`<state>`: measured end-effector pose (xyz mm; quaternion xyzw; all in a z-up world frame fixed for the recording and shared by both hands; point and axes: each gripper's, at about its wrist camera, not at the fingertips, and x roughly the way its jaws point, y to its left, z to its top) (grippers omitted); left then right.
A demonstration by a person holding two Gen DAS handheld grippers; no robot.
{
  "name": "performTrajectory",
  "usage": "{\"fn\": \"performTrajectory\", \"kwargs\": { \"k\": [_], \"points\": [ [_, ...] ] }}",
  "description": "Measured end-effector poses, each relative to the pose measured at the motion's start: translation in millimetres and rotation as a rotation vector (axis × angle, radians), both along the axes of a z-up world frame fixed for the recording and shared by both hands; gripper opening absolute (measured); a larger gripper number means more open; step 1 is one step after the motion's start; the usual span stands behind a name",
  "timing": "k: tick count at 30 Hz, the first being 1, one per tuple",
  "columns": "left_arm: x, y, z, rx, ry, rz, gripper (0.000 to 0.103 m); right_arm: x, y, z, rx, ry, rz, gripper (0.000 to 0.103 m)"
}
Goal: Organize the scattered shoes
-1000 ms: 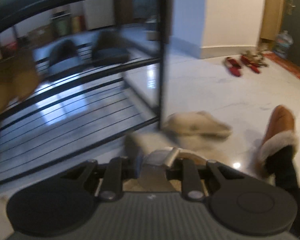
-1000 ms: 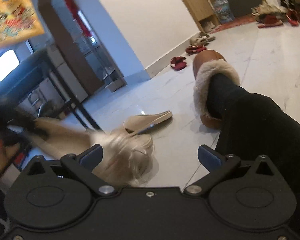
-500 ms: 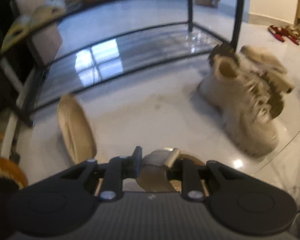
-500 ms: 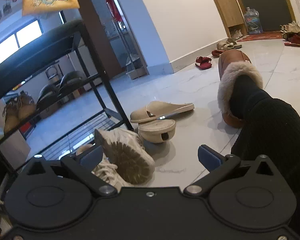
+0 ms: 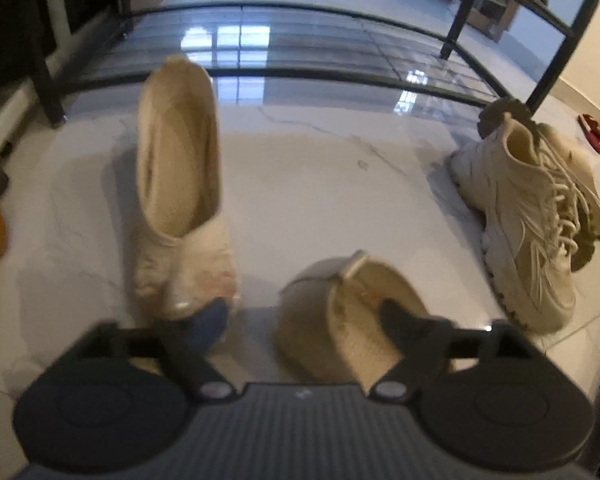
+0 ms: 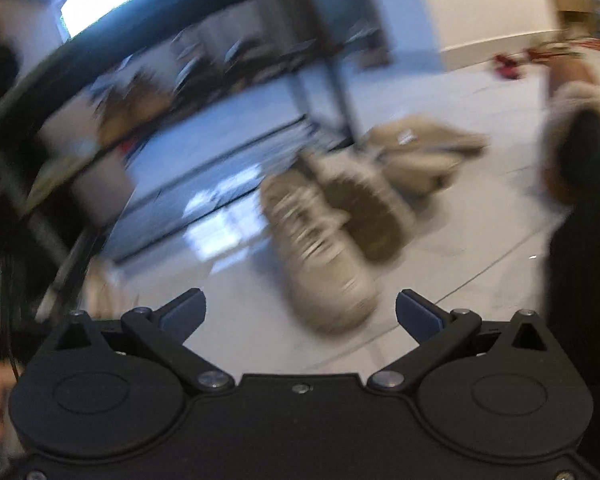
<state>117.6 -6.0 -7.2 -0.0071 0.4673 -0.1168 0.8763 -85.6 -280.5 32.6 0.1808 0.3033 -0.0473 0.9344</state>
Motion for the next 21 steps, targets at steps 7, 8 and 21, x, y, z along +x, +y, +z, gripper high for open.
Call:
{"fn": "performTrajectory", "kwargs": {
  "k": [7,8,21],
  "points": [
    [-49,47,21,0.052,-0.028,0.08,0.102,49,82,-20,-0.226,0.148,0.435,0.103],
    [-53,54,22,0.05,-0.025,0.088,0.102,55,97,-26,-0.268,0.158,0.486,0.103],
    [-55,116,-5,-0.031,0.049,0.195,0.102,95,177,-93,-0.603,0.347,0.665,0.082]
  ]
}}
